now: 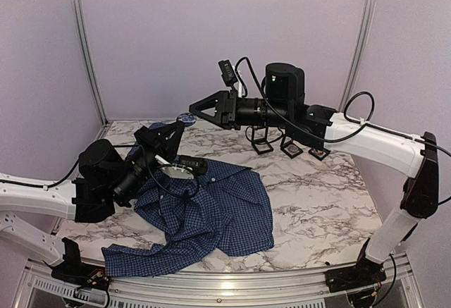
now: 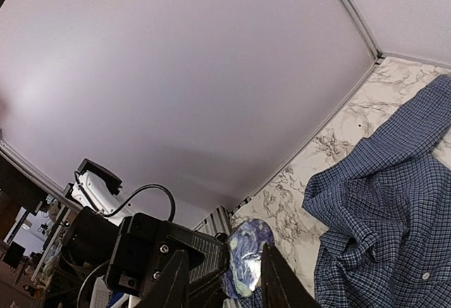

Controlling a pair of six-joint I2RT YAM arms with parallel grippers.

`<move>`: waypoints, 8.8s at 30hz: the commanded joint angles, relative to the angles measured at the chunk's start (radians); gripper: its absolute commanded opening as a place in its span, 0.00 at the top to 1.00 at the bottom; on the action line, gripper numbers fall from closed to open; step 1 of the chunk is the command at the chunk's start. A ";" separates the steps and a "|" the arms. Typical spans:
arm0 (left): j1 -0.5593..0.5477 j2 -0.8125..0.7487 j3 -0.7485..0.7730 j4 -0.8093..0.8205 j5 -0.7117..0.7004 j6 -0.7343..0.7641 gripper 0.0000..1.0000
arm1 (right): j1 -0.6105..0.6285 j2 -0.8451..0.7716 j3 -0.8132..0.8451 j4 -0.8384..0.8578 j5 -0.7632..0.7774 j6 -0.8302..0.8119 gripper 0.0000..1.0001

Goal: Remove the brooch from the garment
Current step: Pass from the left arm to the right, then place the brooch in the brooch box, then flatten out the crumpled clothing at the center of the board.

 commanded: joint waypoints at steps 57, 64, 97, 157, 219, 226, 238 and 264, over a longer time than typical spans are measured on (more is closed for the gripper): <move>-0.169 0.008 0.041 0.000 -0.334 -0.547 0.01 | -0.083 0.043 -0.140 0.142 -0.040 0.091 1.00; -0.172 -0.056 0.182 -0.392 -0.324 -1.078 0.01 | -0.141 0.017 -0.268 0.227 0.053 0.085 1.00; 0.353 -0.173 0.177 -0.851 0.433 -2.018 0.01 | -0.473 0.246 -0.512 0.532 0.275 0.146 1.00; 0.392 -0.087 0.232 -0.878 0.542 -1.984 0.01 | -0.570 0.664 0.018 0.155 0.375 0.035 0.89; 0.621 -0.148 0.046 -0.950 0.355 -2.469 0.01 | -0.371 0.294 -0.250 0.081 0.369 -0.077 0.57; 0.780 -0.201 -0.087 -0.931 0.414 -2.576 0.01 | -0.312 0.284 -0.270 0.012 0.406 -0.201 0.45; 0.888 -0.210 -0.240 -0.894 0.398 -2.654 0.01 | -0.216 0.399 -0.174 -0.168 0.504 -0.346 0.40; 0.909 -0.057 -0.207 -0.777 0.542 -2.640 0.01 | -0.165 0.299 -0.516 -0.112 0.596 -0.229 0.70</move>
